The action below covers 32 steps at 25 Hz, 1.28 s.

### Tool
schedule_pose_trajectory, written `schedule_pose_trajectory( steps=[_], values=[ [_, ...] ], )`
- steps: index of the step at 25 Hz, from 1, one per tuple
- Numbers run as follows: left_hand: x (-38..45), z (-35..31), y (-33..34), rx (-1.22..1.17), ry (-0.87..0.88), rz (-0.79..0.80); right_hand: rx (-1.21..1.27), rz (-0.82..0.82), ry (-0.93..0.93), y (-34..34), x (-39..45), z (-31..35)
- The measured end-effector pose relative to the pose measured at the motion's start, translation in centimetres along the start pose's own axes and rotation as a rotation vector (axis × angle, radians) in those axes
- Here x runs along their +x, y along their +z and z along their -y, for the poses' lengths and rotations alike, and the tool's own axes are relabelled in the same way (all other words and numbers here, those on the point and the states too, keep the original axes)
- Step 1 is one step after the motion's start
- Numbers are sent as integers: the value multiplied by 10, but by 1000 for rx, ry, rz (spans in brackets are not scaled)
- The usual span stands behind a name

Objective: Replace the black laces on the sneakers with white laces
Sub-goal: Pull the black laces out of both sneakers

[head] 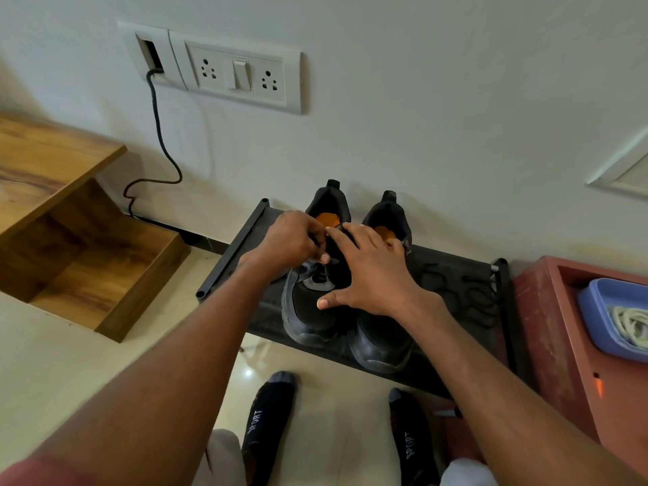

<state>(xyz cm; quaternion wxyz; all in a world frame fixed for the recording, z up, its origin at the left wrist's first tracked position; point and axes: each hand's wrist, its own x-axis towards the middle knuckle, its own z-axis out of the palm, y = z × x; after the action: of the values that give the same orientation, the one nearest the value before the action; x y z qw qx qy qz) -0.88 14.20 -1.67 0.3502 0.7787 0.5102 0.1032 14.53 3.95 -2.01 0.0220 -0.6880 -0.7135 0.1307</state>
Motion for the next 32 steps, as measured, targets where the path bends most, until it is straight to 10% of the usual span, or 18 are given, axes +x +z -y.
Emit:
schedule_pose_trajectory(
  steps=[10, 16, 21, 32],
  values=[
    [-6, 12, -10, -253, -36, -5, 59, -36, 57, 6, 3, -1],
    [-2, -12, 6, 197, -2, -56, 63, -45, 53, 7, 2, -3],
    [-7, -12, -17, -471, -153, -219, 77, -32, 58, 5, 1, -2],
    [-3, -9, 4, 256, 102, -76, 111, -54, 64, 8, 2, -2]
  ],
)
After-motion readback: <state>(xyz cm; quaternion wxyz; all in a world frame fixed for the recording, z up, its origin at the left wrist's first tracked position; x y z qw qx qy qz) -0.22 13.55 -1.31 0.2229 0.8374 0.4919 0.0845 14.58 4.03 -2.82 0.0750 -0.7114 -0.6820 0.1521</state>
